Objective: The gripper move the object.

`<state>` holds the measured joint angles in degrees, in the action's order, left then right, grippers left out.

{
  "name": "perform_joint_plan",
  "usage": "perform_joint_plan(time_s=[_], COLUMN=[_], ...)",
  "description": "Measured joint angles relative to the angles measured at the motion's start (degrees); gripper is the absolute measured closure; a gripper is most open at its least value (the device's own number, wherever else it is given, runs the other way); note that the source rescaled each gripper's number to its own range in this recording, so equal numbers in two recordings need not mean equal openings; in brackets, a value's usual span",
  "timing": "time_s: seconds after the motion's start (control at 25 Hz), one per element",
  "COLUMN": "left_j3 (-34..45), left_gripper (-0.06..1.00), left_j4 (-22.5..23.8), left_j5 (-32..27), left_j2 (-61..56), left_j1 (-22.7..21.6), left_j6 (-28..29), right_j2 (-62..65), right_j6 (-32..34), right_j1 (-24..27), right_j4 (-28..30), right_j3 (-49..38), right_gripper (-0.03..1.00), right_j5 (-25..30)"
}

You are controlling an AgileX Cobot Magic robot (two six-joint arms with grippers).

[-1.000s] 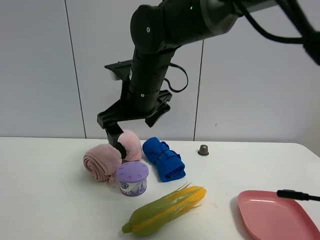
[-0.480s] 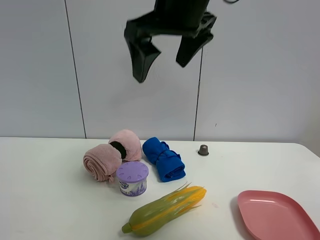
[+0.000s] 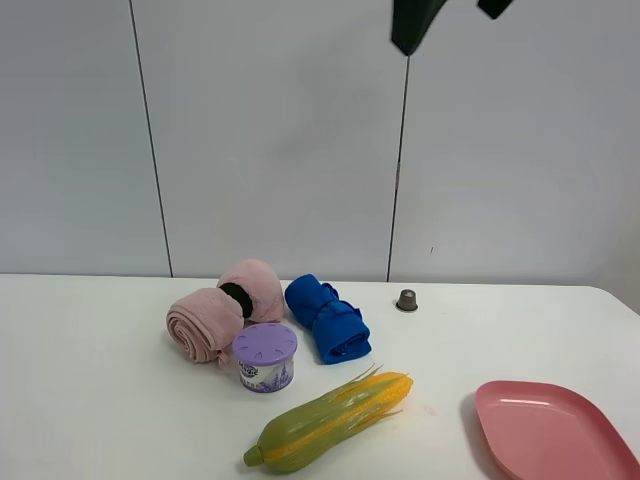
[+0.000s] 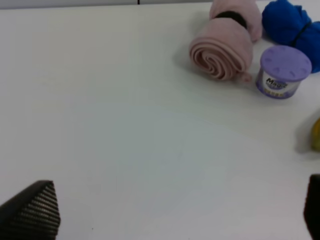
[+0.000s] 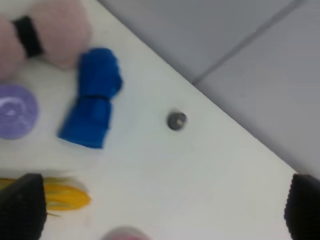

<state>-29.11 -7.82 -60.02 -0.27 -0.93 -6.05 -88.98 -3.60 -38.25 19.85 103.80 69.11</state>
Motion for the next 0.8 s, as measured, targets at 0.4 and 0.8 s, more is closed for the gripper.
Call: perform_joint_plan(time_s=[0.4,0.8], left_j3=[0.0,0.0], left_gripper=[-0.06,-0.06], left_j4=[0.0,0.0], left_j5=[0.0,0.0], left_j2=[0.0,0.0], left_j1=[0.0,0.0], left_j6=[0.0,0.0], right_j2=[6.4,10.4], right_j6=[-1.6,-3.1], right_j1=[22.8,40.4], right_j4=[-0.2,-6.0], right_j3=[0.0,-3.1], right_gripper=[0.09,0.09], right_j5=[0.5,0.9])
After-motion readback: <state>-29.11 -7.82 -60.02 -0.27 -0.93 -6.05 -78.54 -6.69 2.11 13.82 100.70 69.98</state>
